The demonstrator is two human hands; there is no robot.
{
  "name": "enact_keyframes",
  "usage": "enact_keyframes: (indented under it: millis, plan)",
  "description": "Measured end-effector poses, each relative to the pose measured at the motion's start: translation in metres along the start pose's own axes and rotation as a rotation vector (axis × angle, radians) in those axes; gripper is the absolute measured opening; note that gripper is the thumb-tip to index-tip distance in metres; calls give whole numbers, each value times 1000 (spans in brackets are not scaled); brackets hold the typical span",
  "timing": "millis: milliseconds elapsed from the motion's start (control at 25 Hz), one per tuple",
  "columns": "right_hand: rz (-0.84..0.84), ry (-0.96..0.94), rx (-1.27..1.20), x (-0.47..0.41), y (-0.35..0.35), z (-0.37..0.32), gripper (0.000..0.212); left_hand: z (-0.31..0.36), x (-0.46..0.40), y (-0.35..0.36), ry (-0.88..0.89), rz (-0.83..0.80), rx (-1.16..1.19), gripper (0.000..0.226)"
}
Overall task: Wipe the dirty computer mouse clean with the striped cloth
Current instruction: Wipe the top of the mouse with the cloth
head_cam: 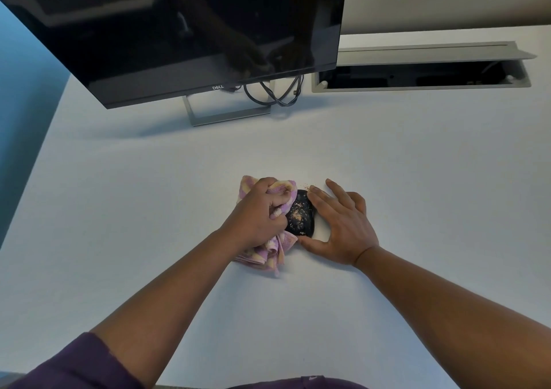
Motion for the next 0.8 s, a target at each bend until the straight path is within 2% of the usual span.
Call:
enact_keyframes:
  millis: [160,280,600,800]
  plan:
    - [3,6,2,0,0,0,97,5,-2,-2,48,-60,-80,34]
    - [7,7,0,0,1,0,96,9,-3,-2,81,-42,-59,23]
    - [27,18,1,0,4,0,97,1,5,-7,1,36,216,63]
    - [24,18,8,-1,3,0,97,-4,-1,-4,31,19,154,58]
Point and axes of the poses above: each hand's wrist, its own x-axis away from the middle knuckle, its own y-axis out of the palm, z = x × y, the point moved 2 cm from there along -x, towards the middle knuckle, and after that the axes turned 14 degrees about x, right-handed, at the moved point
